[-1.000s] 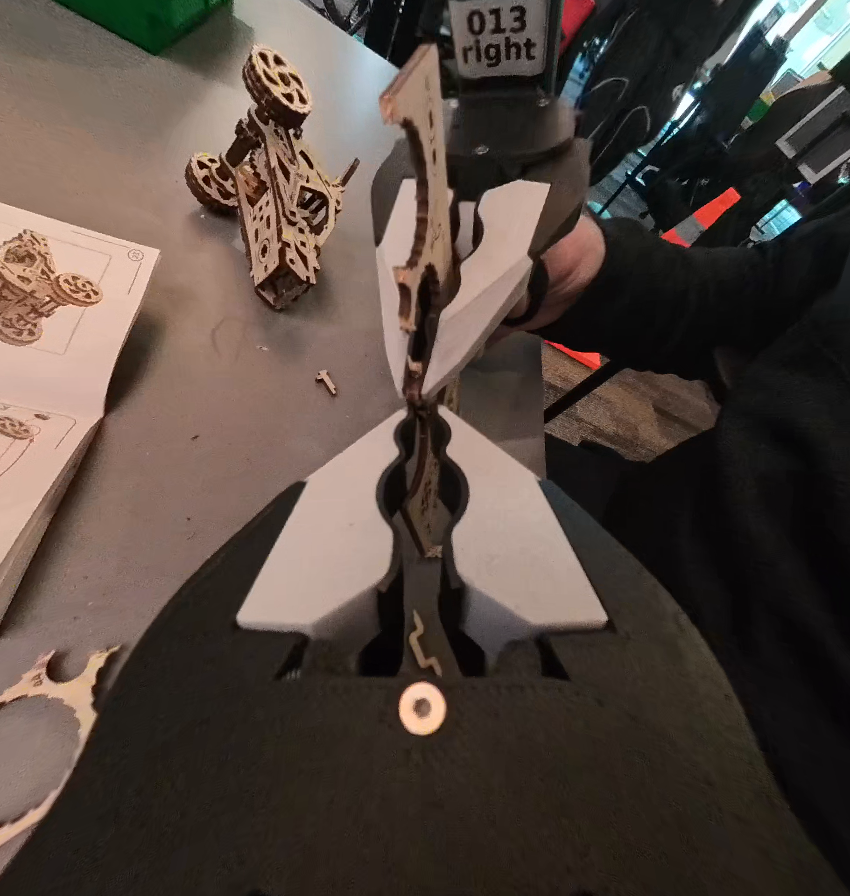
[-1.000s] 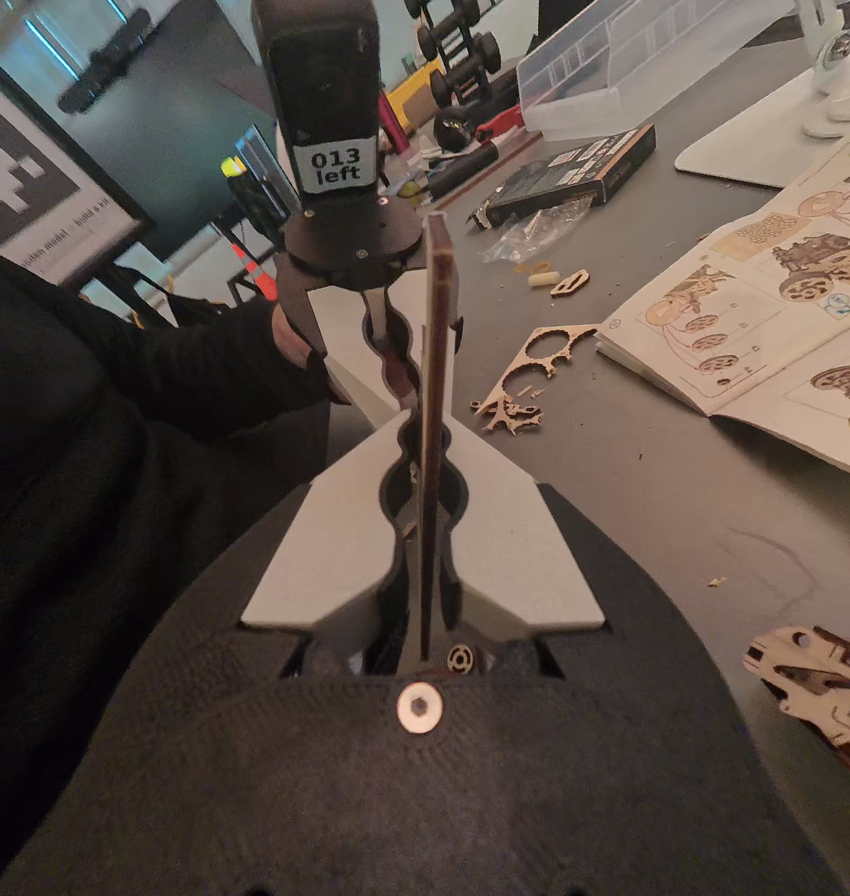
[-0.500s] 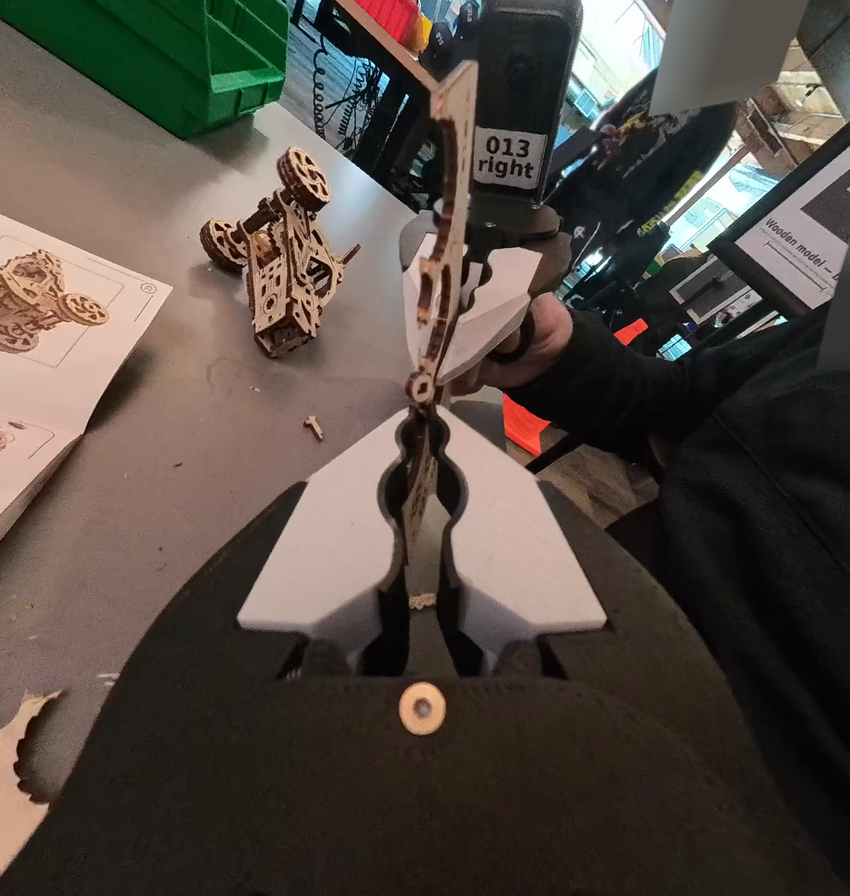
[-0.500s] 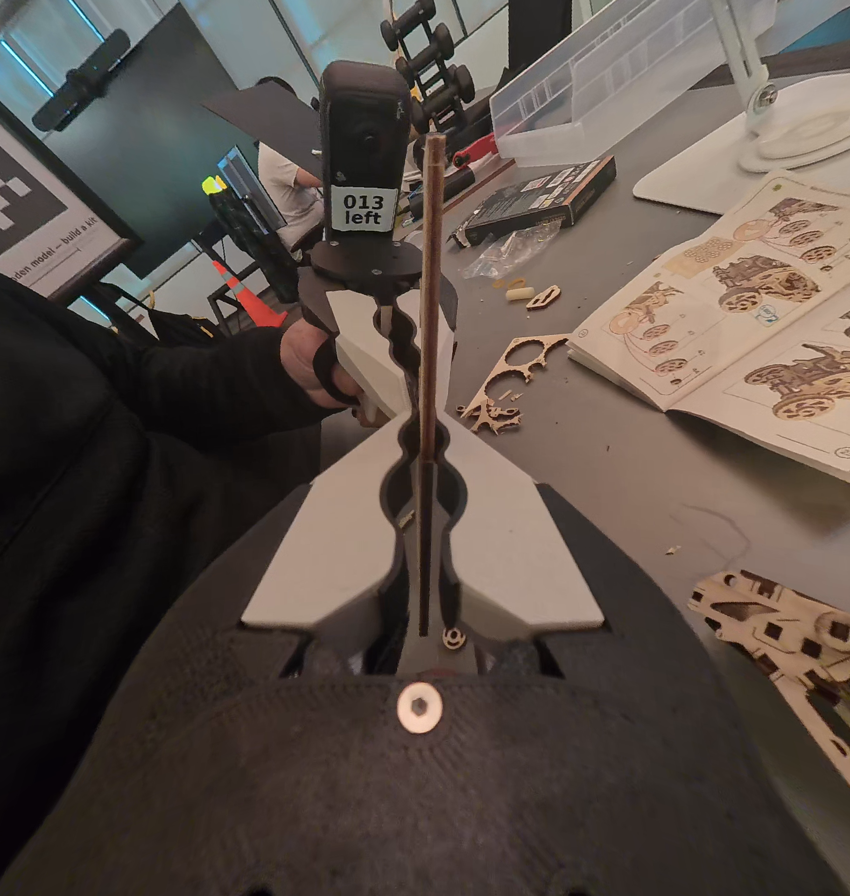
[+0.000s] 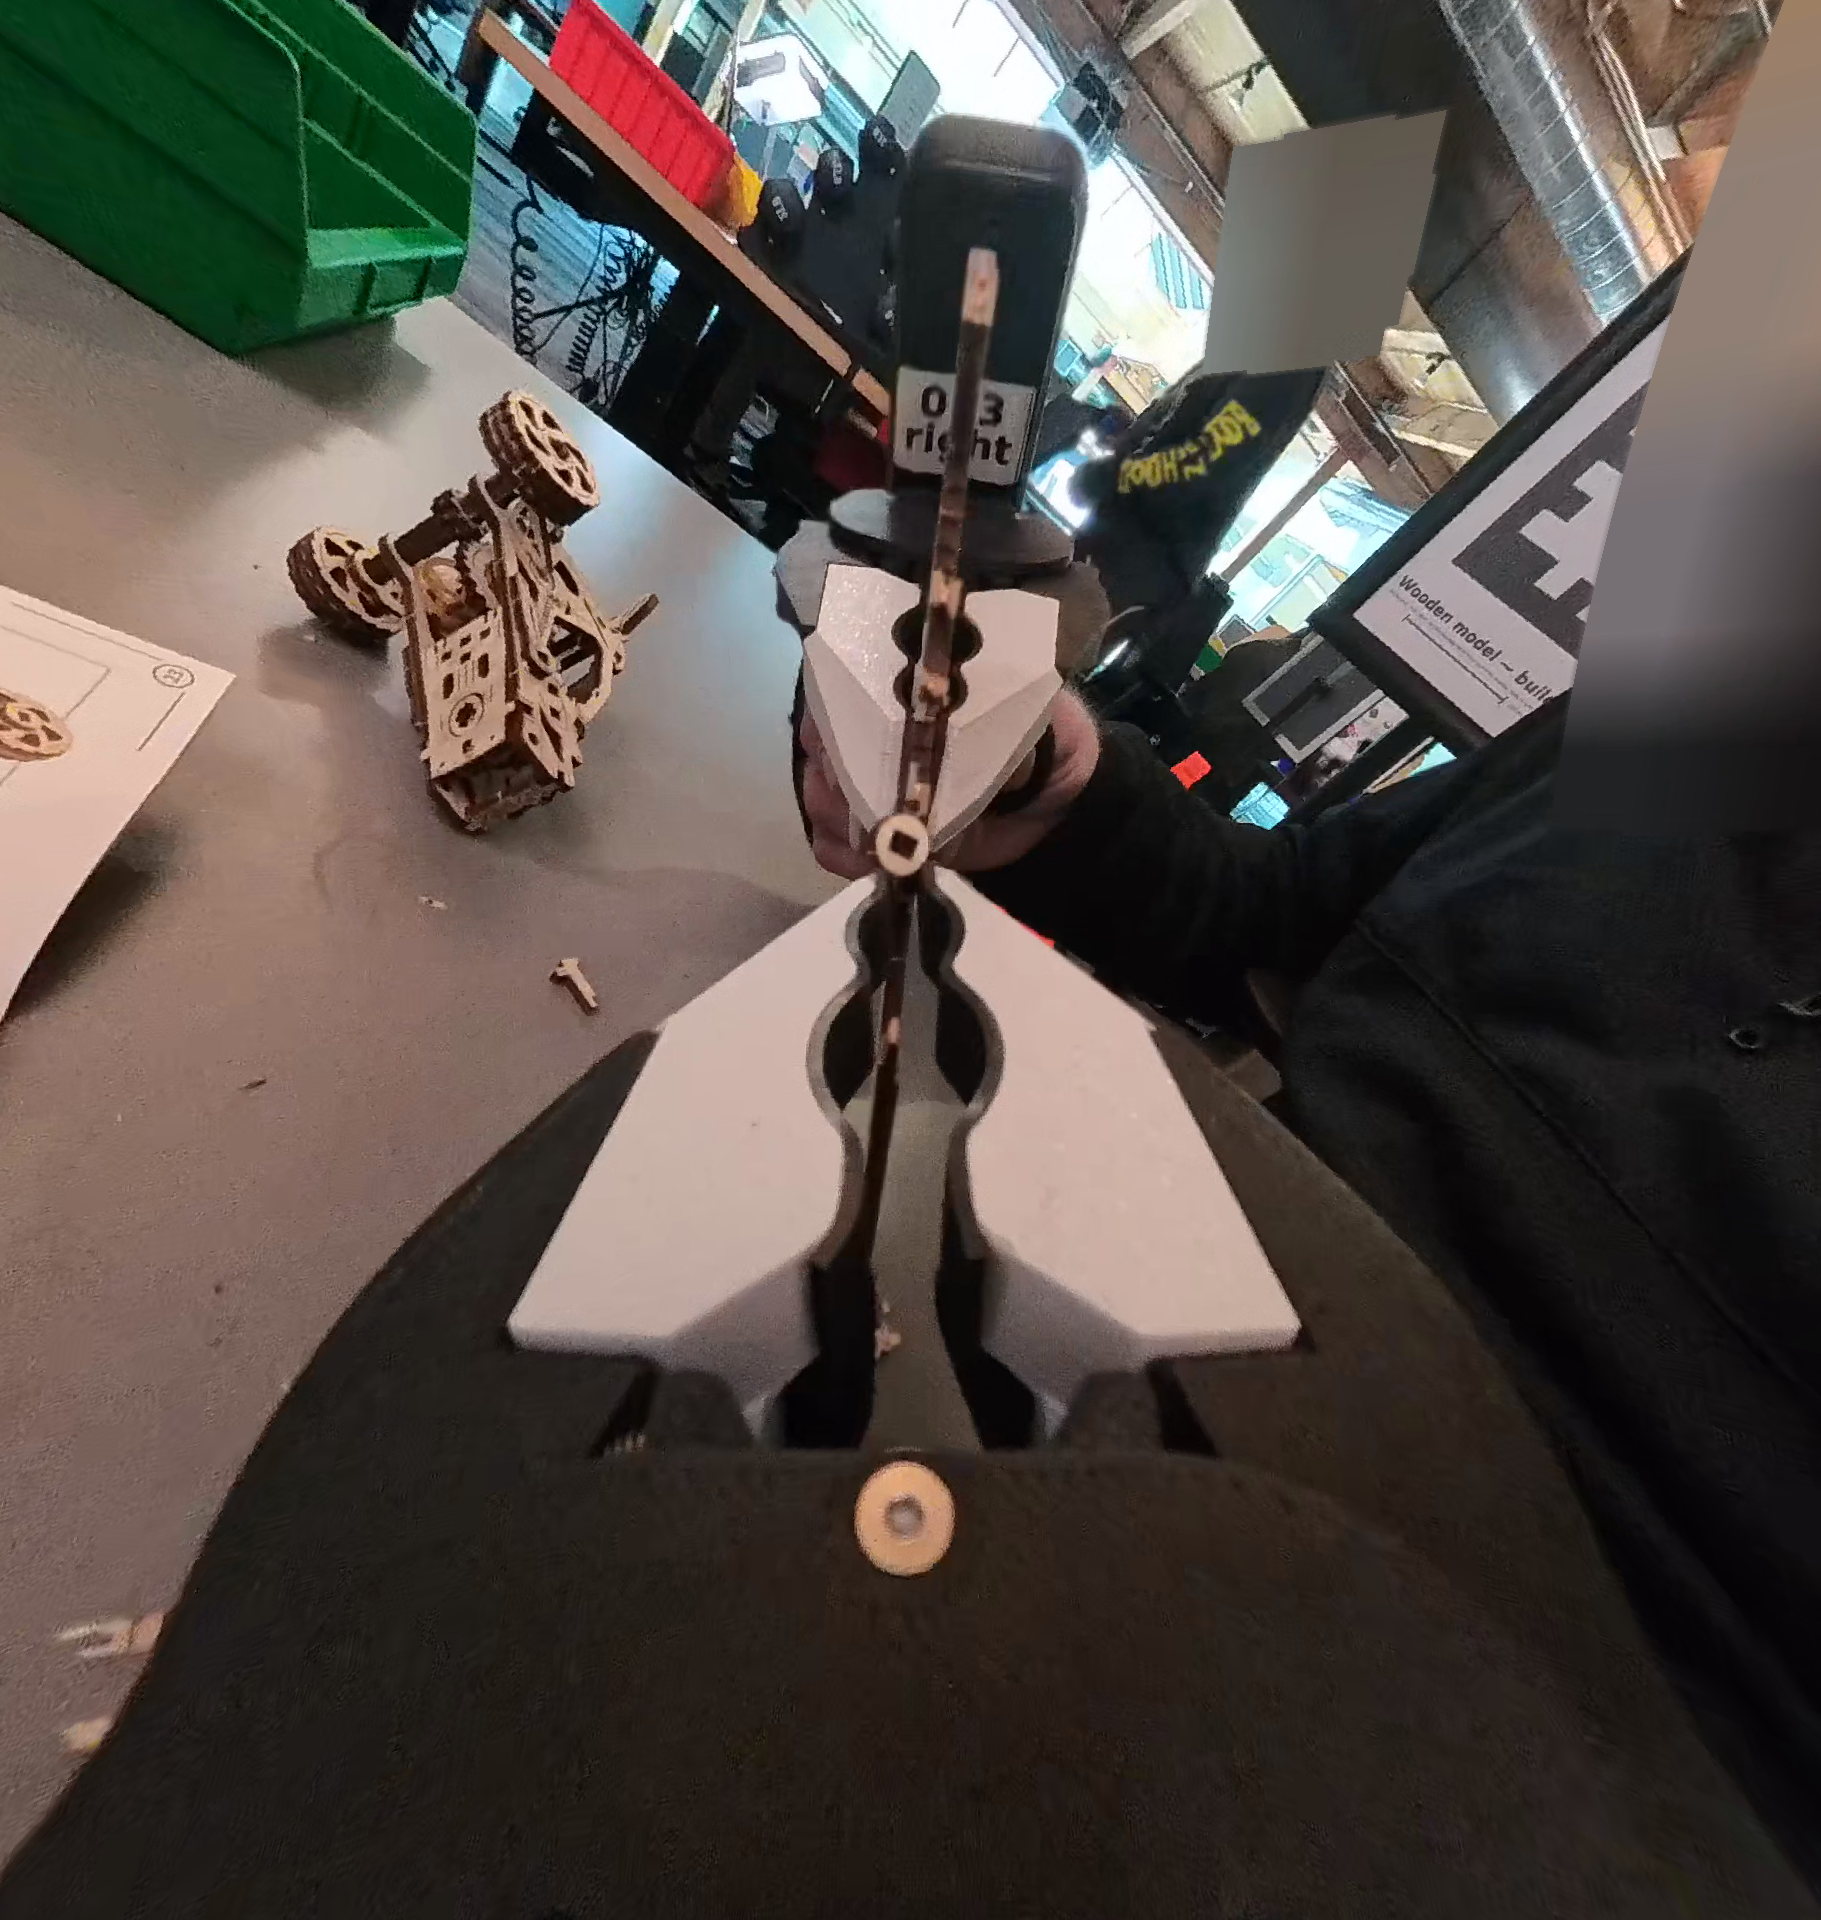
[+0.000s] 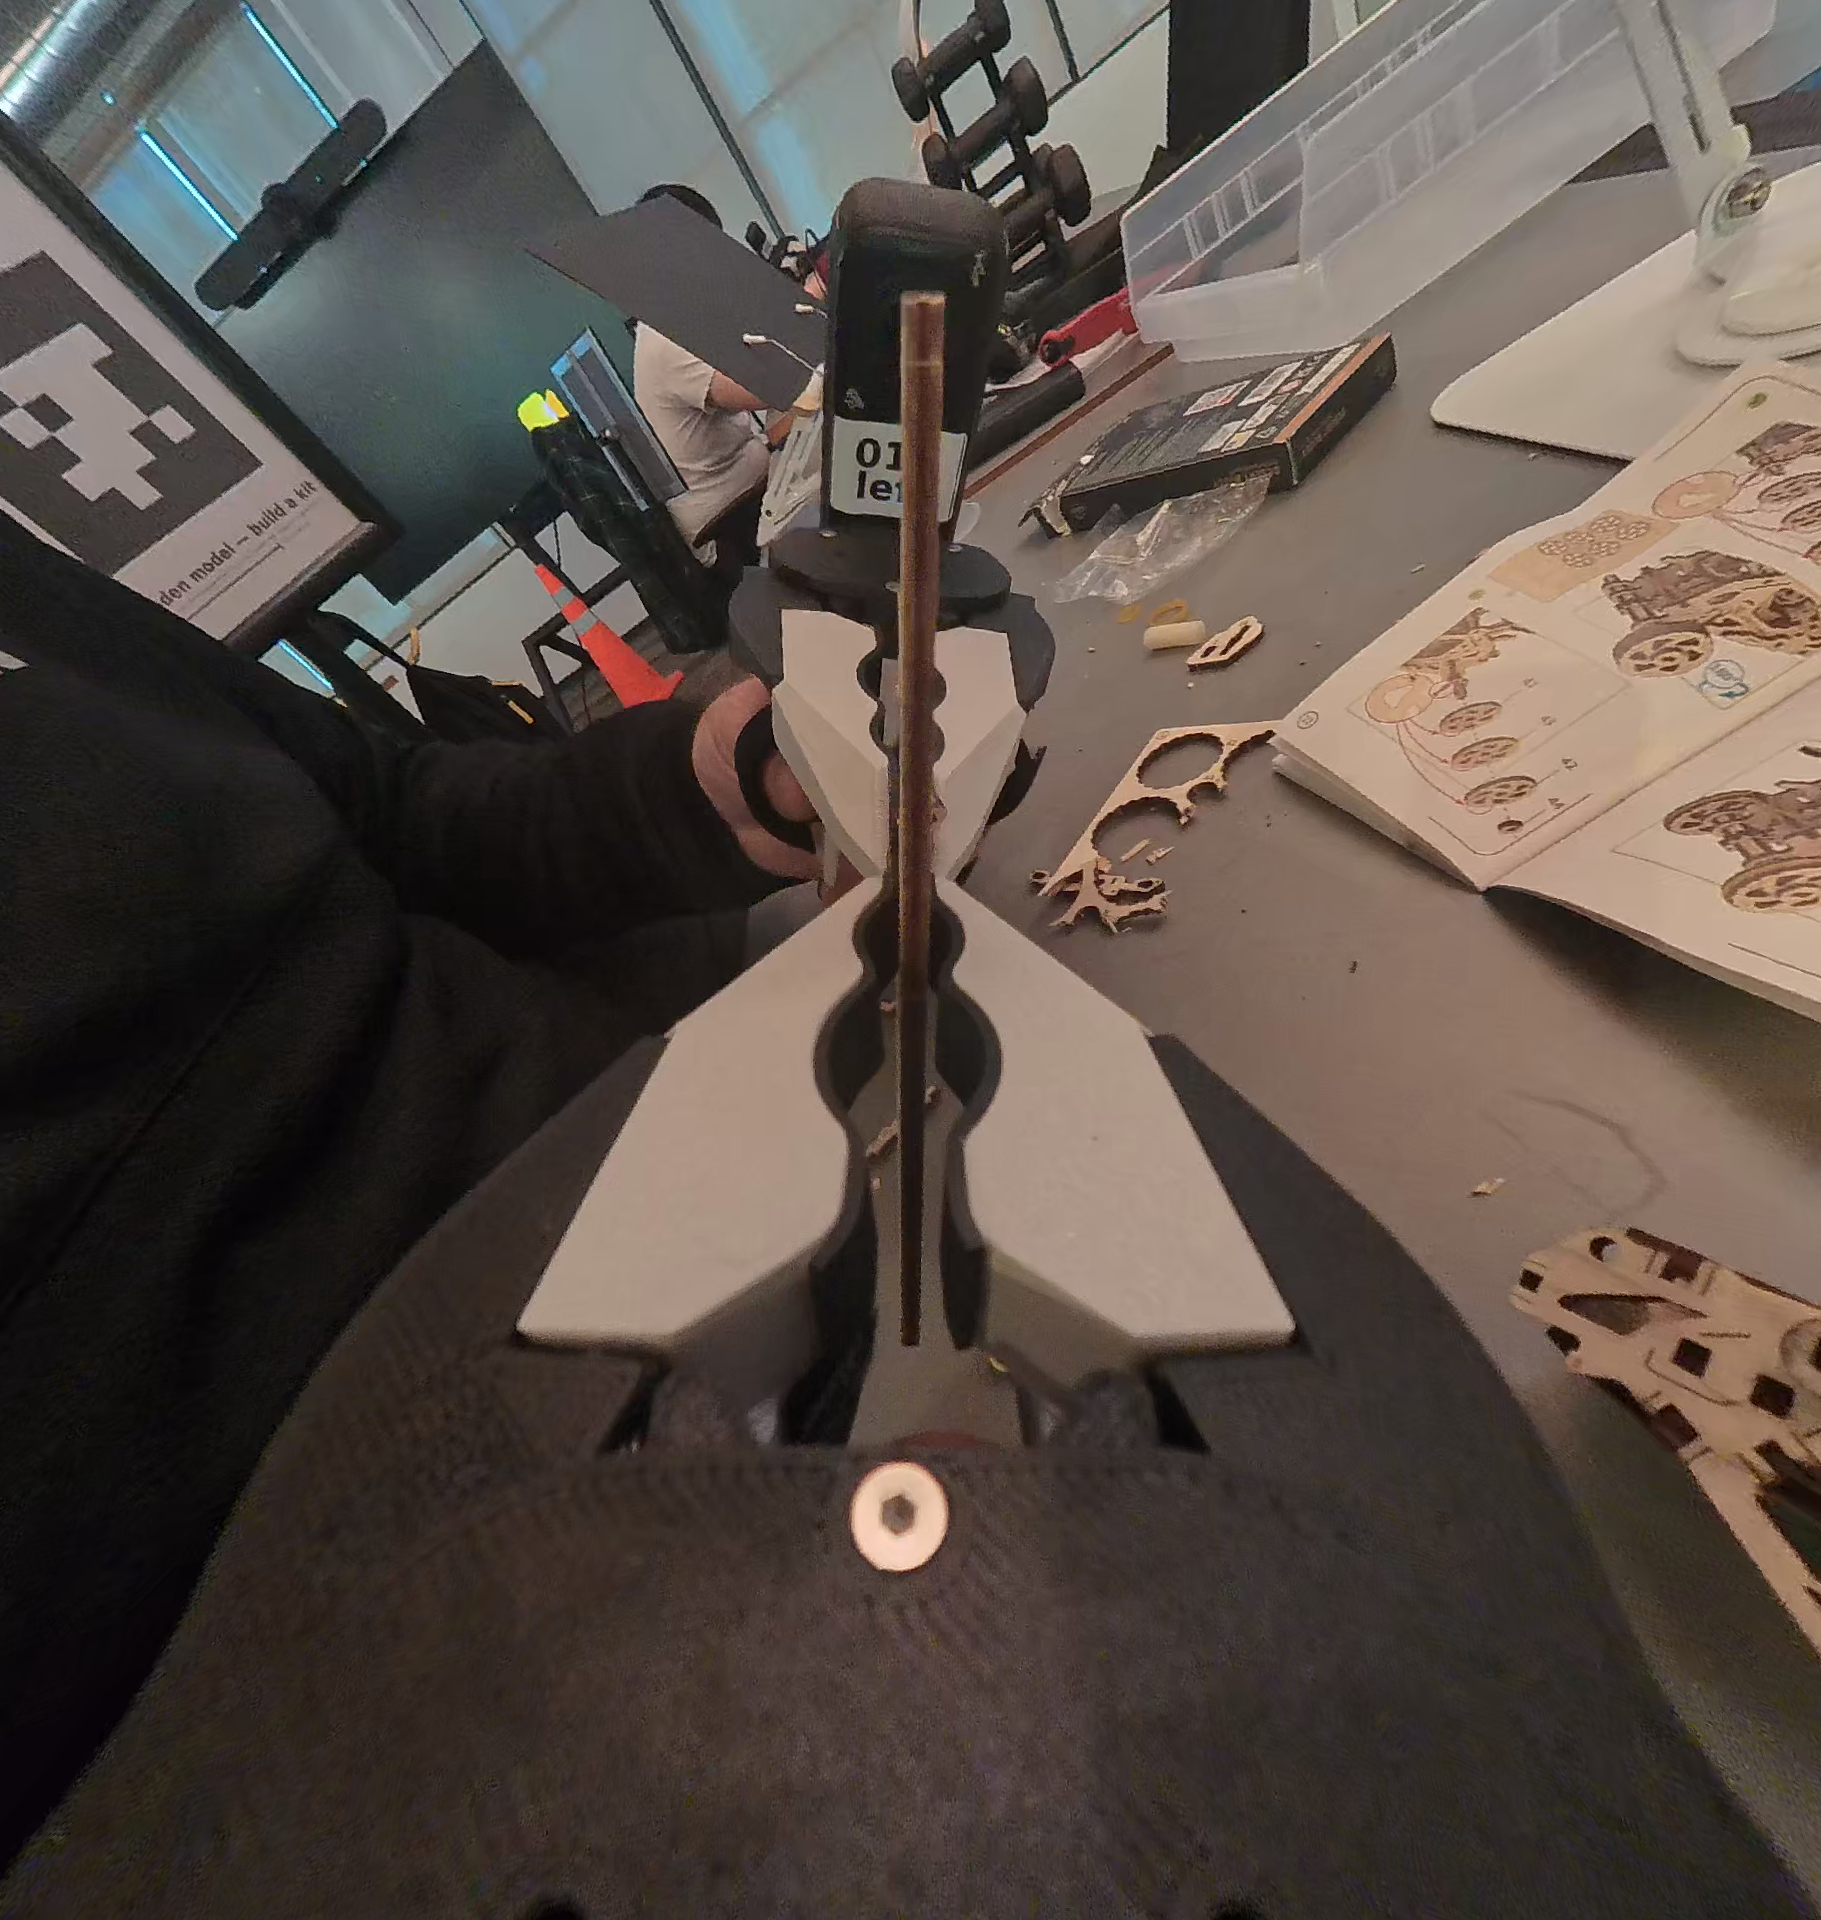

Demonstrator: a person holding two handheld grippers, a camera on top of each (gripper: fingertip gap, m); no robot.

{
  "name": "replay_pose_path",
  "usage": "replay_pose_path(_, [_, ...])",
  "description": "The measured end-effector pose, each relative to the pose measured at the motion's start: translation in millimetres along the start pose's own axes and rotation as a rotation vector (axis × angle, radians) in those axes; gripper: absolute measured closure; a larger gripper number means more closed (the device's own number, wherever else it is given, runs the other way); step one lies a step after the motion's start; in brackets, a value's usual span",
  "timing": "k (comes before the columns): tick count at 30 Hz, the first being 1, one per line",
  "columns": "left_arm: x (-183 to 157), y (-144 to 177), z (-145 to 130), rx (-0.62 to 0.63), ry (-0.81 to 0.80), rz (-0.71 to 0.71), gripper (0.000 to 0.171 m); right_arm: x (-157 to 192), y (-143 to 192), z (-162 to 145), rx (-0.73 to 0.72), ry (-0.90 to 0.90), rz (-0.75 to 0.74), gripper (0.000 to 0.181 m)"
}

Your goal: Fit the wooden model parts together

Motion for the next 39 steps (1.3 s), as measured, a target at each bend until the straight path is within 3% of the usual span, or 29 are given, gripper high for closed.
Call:
replay_pose_path(7, [2.3,-4.5,5.3,-0.089,0.089,-0.125,0.164,4.1,5.7,3.6,0.025,0.032,-0.017,0.181])
replay_pose_path(10, [3.6,-1.1,6.2,-0.082,0.073,-0.108,0.171,4.4,8.4,-0.2,0.038,0.026,-0.027,0.181])
replay_pose_path(15, [4.9,18.7,13.4,-0.038,-0.004,0.053,0.171,10.0,30.0,-6.2,0.038,0.017,-0.066,0.181])
replay_pose_path(19, [19.1,23.3,17.1,0.090,-0.097,0.277,0.155,19.5,66.1,-9.1,0.028,0.000,-0.142,0.181])
replay_pose_path(24, [29.5,-11.5,33.1,0.294,-0.274,0.368,0.154,19.2,132.2,-16.2,-0.037,-0.080,-0.310,0.181])
replay_pose_path(29, [69.9,-58.1,84.6,0.447,-0.438,0.519,0.150,11.7,184.4,-26.3,-0.091,-0.111,-0.453,0.181])
replay_pose_path(31, [100.4,-75.2,106.4,0.491,-0.450,0.566,0.144,9.6,195.7,-28.9,-0.117,-0.115,-0.477,0.181])
replay_pose_path(34, [148.5,-98.6,117.9,0.569,-0.388,0.614,0.137,7.6,204.1,-32.4,-0.141,-0.107,-0.496,0.181])
replay_pose_path(37, [174.6,-115.4,113.9,0.726,-0.374,0.695,0.134,3.7,210.2,-37.8,-0.156,-0.112,-0.509,0.181])
replay_pose_path(39, [177.6,-123.6,107.7,0.755,-0.341,0.666,0.144,0.6,215.0,-41.4,-0.166,-0.122,-0.513,0.181])
Point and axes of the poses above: each gripper's, where its closed fingertips meet, y back along the fingers, z out of its top, x = y × z across the jaws, the point moved 9 cm from there along y, back along the fingers, and after that the axes turned 1 degree about -x, right-handed, at the moved point
